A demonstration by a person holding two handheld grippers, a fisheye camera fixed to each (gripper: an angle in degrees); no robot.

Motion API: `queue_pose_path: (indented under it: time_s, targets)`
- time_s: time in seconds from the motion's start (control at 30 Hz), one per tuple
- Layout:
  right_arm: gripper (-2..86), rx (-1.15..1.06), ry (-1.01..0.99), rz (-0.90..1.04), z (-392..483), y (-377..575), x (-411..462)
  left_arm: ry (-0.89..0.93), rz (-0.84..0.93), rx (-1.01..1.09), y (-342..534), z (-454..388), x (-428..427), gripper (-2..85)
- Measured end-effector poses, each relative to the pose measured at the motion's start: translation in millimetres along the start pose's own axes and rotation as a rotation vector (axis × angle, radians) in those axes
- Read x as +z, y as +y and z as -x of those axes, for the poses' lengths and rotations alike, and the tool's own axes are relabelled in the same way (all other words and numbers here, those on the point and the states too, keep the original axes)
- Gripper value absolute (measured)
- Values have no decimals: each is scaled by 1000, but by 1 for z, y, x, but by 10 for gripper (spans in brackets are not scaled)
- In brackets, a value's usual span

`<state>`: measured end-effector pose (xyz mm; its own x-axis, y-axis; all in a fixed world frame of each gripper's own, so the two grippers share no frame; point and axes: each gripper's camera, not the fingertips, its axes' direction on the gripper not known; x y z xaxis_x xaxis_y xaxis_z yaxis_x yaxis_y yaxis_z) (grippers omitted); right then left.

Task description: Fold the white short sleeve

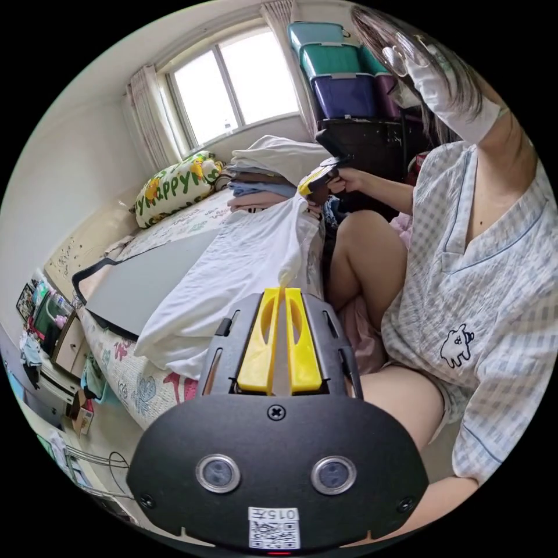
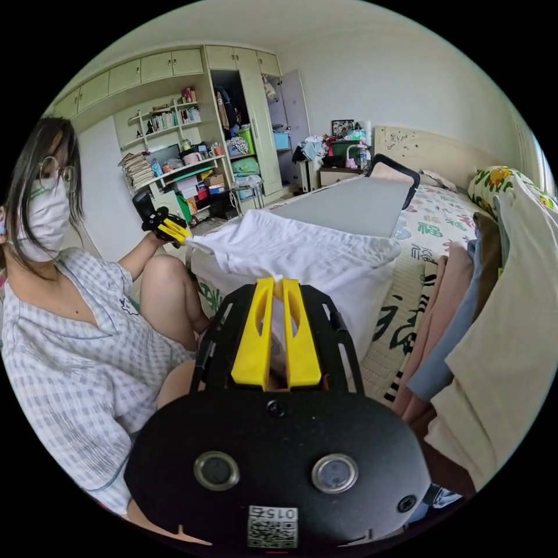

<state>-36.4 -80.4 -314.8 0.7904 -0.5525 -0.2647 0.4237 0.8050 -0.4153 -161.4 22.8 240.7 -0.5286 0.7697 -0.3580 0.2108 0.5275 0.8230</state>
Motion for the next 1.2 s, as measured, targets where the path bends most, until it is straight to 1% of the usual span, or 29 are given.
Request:
queue_pose_path:
  time_s: [0.03, 0.1, 0.17, 0.2, 0.23, 0.3, 0.33, 0.37, 0.4, 0.43, 0.47, 0.53, 0.63, 0.67, 0.7, 0.77, 0.83, 0.87, 0.93, 1.0, 1.07, 1.1, 1.17, 1.2]
  targets:
    - [39, -2, -2, 31, 0, 4, -1, -5, 26, 8, 0, -3, 4, 5]
    - [39, 4, -17, 152, -3, 11, 11, 10, 87, -22, 2, -2, 16, 4]
    - [41, 62, -28, 321, -14, 22, 32, 109, 170, -86, 9, 9, 27, 3]
    - [41, 74, -41, 332, -17, 25, 33, 133, 173, -96, 12, 12, 26, 3]
    - [40, 97, -61, 306, -20, 28, 27, 160, 148, -122, 19, 18, 17, 3]
    - [38, 110, -84, 234, -24, 29, 9, 136, 62, -173, 29, 29, -6, 6]
    - [29, 107, -72, 186, -27, 27, -5, 58, -24, -228, 34, 40, -27, 11]
    - [23, 107, -20, 159, -30, 22, -16, -43, -117, -296, 39, 53, -48, 15]
    - [21, 111, 15, 153, -33, 17, -21, -92, -160, -340, 40, 62, -57, 18]
    - [19, 129, 93, 138, -37, 5, -30, -162, -222, -434, 42, 84, -72, 24]
    - [19, 132, 154, 112, -41, -11, -37, -192, -242, -513, 41, 108, -80, 33]
    - [24, 106, 188, 68, -46, -38, -44, -196, -212, -605, 36, 149, -80, 52]
    - [49, 116, 193, 35, -65, -86, -39, -190, -42, -755, 34, 220, -53, 75]
    - [59, 132, 221, 48, -76, -103, -31, -148, -14, -820, 42, 244, -37, 73]
    - [64, 147, 244, 66, -82, -110, -26, -112, -10, -840, 47, 254, -30, 72]
    - [84, 228, 314, 164, -104, -129, 0, 5, -33, -956, 73, 283, -3, 68]
    - [91, 245, 315, 218, -116, -131, 20, 33, -89, -998, 90, 293, 8, 71]
    - [94, 268, 313, 246, -125, -128, 33, 32, -81, -1028, 100, 299, 15, 73]
    - [98, 314, 324, 275, -139, -118, 48, 58, 23, -1036, 109, 311, 24, 92]
    - [101, 353, 335, 272, -154, -107, 59, 56, 89, -1017, 118, 315, 27, 107]
    - [106, 443, 248, 320, -180, -95, 72, 129, 176, -981, 129, 319, 41, 113]
    - [106, 452, 213, 320, -184, -92, 75, 156, 182, -981, 132, 320, 45, 114]
    - [101, 424, 53, 345, -190, -87, 88, 246, 152, -1012, 142, 328, 57, 113]
    - [98, 408, 26, 358, -190, -86, 91, 256, 149, -1013, 142, 330, 59, 111]
